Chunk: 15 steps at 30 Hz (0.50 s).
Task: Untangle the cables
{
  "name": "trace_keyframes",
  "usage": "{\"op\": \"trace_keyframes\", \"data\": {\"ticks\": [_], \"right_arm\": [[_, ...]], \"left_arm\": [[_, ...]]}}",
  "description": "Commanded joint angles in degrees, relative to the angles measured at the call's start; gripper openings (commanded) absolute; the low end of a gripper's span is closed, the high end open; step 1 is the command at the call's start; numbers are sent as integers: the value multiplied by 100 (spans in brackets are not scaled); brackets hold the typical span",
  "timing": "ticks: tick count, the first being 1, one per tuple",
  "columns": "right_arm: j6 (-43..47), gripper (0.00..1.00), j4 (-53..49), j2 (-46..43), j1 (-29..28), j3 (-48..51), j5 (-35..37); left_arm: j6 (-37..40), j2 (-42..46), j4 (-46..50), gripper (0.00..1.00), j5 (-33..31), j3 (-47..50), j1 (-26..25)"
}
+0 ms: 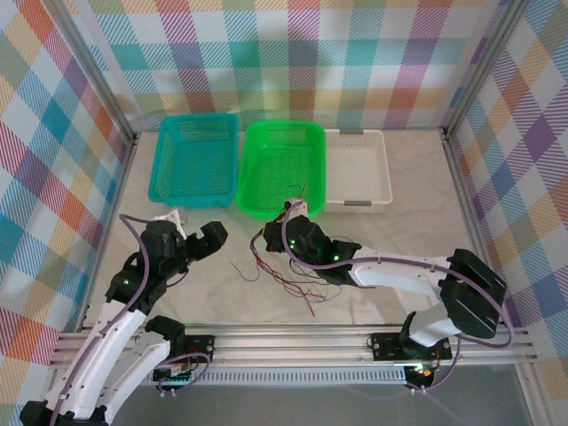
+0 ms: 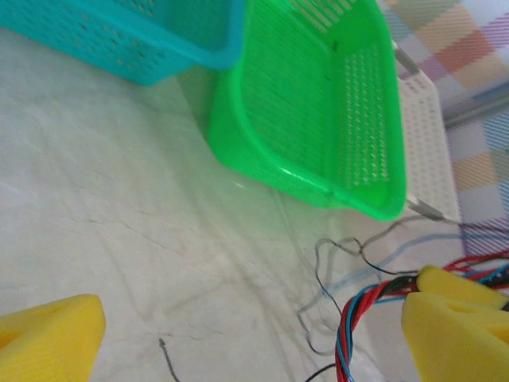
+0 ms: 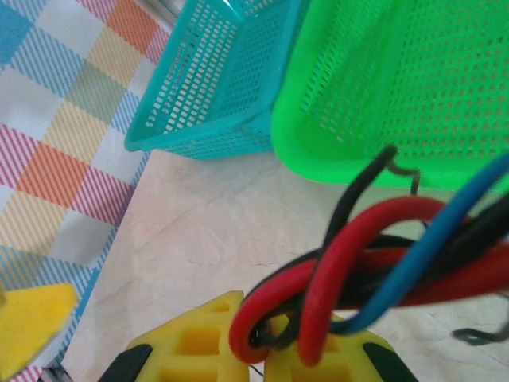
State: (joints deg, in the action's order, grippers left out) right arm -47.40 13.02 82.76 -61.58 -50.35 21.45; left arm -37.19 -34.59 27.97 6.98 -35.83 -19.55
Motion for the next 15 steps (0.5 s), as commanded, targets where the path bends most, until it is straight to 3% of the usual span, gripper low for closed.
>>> {"op": "trace_keyframes", "data": {"ticks": [1, 7, 15], "right_arm": [[310, 0, -115, -310, -10, -205, -240], [433, 0, -321, -419, -3, -495, -622], [484, 0, -489, -440, 0, -728, -859]], "left_arm": [[-365, 366, -767, 96, 752, 389, -84], [-897, 814, -1708, 96, 1156, 1004, -293], [-983, 550, -2449, 95, 974, 1263, -1232]]}}
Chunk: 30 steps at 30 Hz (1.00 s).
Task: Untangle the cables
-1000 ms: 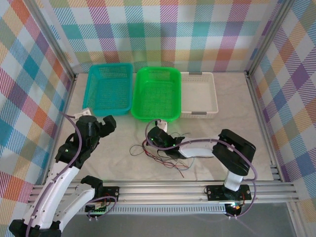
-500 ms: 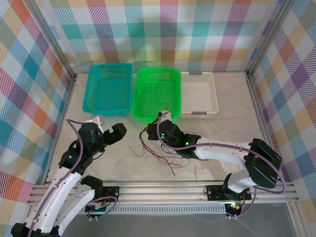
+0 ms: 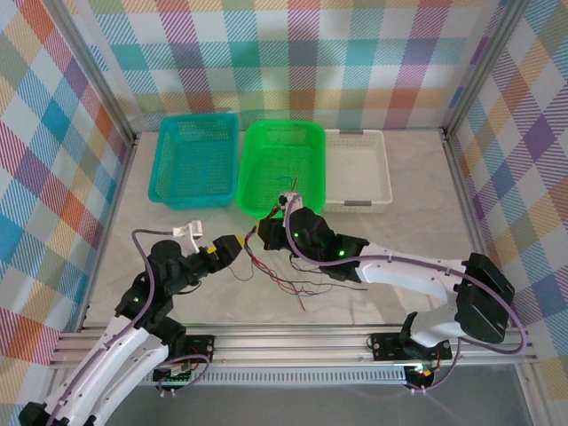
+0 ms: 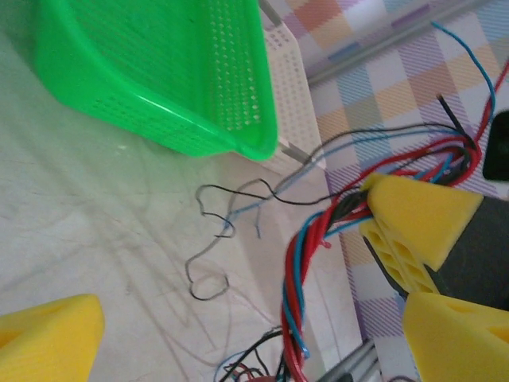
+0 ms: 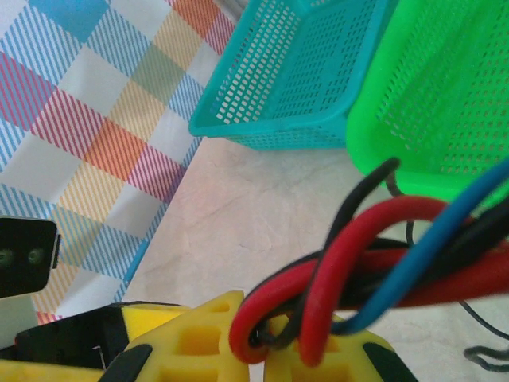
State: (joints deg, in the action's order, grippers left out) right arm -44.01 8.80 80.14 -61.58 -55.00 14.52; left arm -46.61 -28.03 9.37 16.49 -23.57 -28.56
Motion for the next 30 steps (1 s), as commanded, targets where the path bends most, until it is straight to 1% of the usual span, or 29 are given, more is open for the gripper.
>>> {"op": "trace_keyframes", "data": {"ticks": [1, 5, 12, 16, 21, 23, 25, 30], "right_arm": [[151, 0, -101, -183, 1, -295, -190], [156, 0, -223, -199, 11, -412, -330], [139, 0, -283, -360, 10, -454, -440], [85, 0, -324, -465, 13, -437, -554], [33, 0, -344, -529, 8, -391, -639], [33, 0, -378, -556, 13, -354, -589], [33, 0, -464, -610, 22, -336, -502], [-97, 0, -854, -755, 83, -312, -210]], "left_arm": [[23, -186, -570, 94, -56, 28, -479], [294, -535, -472, 89, -386, -34, -1014], [684, -1142, -422, 79, -1019, -249, -1795], [805, -1324, -407, 70, -1355, -341, -2001], [782, -1497, -698, 60, -1491, -295, -2131], [798, -1555, -773, 52, -1479, -293, -2192], [850, -1591, -812, 41, -1440, -297, -2258], [934, -1548, -729, 18, -1394, -254, -2334]]}}
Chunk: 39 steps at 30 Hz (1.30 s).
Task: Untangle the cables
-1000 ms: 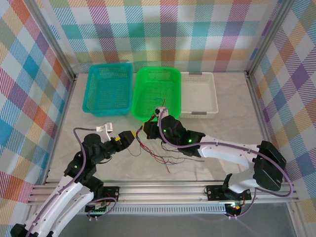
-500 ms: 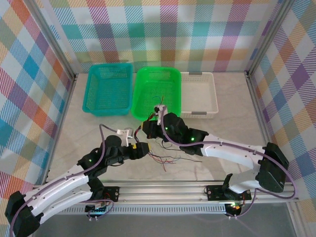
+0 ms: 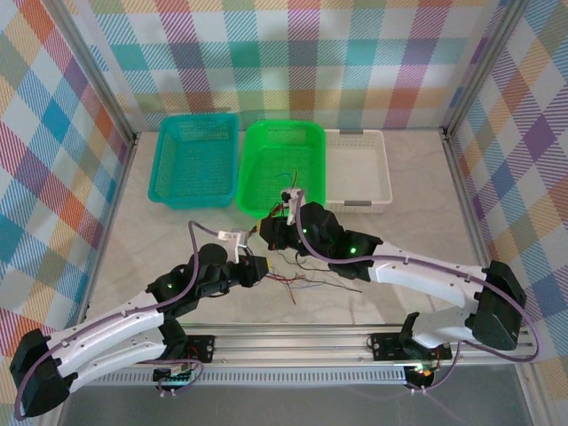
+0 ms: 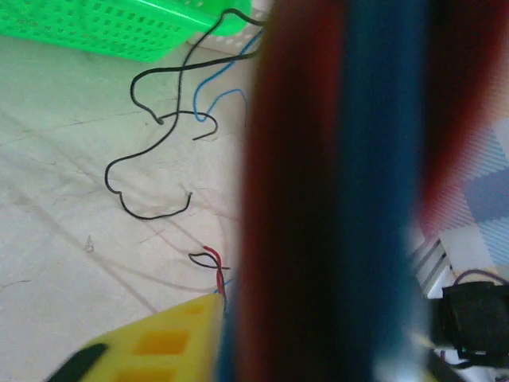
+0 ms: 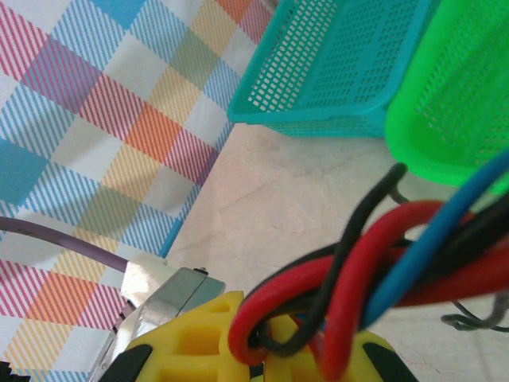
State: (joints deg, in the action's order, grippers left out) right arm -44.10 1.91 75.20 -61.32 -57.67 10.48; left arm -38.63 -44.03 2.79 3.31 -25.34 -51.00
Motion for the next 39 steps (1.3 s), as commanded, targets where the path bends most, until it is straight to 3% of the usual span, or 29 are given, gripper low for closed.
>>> {"op": "trace_keyframes", "data": {"ticks": [1, 5, 14, 21, 24, 30, 39], "right_arm": [[-124, 0, -202, -295, 85, -19, 218], [-195, 0, -196, -407, 161, 122, 191], [-260, 0, -105, -713, 329, 477, -45], [-235, 54, 119, -1238, 397, 953, -267], [-292, 66, 310, -1522, 396, 1260, -414], [-783, 73, 762, -1716, 395, 1786, -687], [-1592, 75, 2149, -1047, 397, 2091, -643]], "left_arm": [[137, 85, -68, 15, -79, -52, -102], [147, 243, 0, 0, -124, 36, -112], [110, 223, 61, 0, 40, -107, -112], [9, -342, 342, 0, 257, -673, -113], [-39, -473, 328, 0, 273, -845, -120], [30, -759, 328, 0, 424, -1156, -177], [192, -1099, 153, 0, 325, -1351, -661]]}}
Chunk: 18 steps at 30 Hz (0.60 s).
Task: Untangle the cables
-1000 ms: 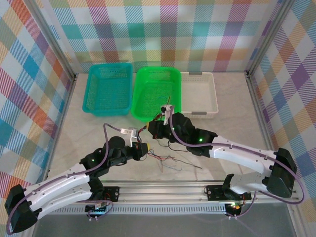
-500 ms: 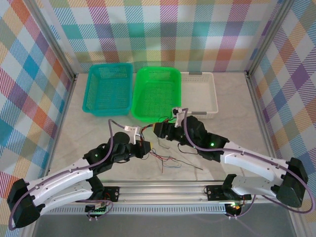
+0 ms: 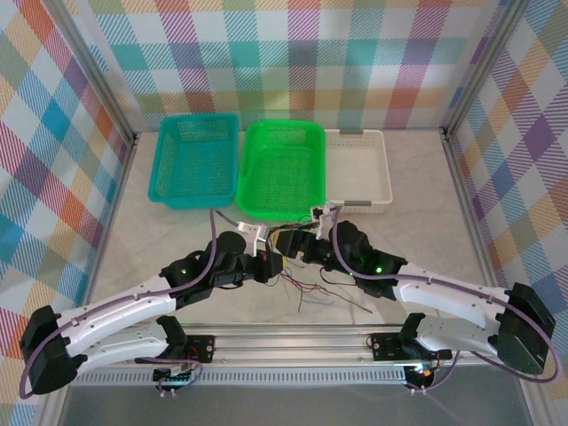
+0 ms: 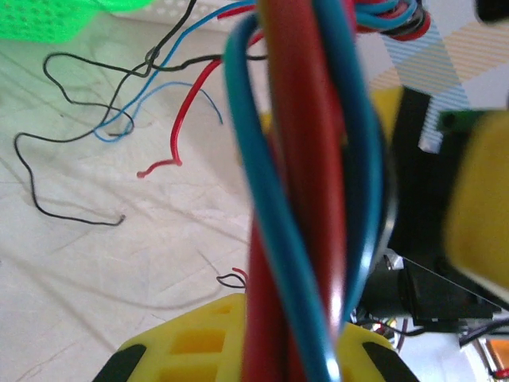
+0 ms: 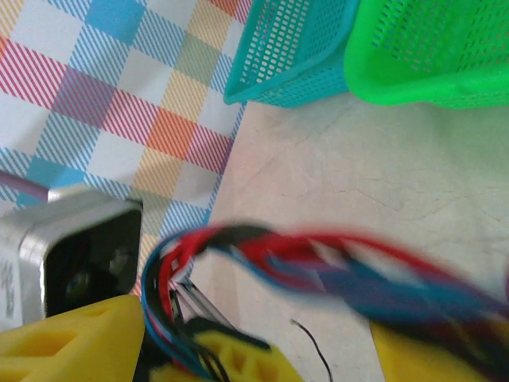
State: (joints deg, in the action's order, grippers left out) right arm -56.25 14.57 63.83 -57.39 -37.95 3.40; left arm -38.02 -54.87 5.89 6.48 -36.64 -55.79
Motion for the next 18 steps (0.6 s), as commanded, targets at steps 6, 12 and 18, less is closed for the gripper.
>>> {"op": "trace_keyframes", "data": {"ticks": [6, 12, 18], "right_arm": [[-432, 71, 1350, 130, 3, 202, 560], [-623, 60, 1533, 64, 4, 382, 901], [-624, 51, 1454, -184, 3, 475, 1203]], "left_arm": [[223, 137, -266, 0, 16, -78, -358], [217, 293, -616, 0, 194, 144, -389], [258, 265, -850, 0, 374, 218, -483]]}}
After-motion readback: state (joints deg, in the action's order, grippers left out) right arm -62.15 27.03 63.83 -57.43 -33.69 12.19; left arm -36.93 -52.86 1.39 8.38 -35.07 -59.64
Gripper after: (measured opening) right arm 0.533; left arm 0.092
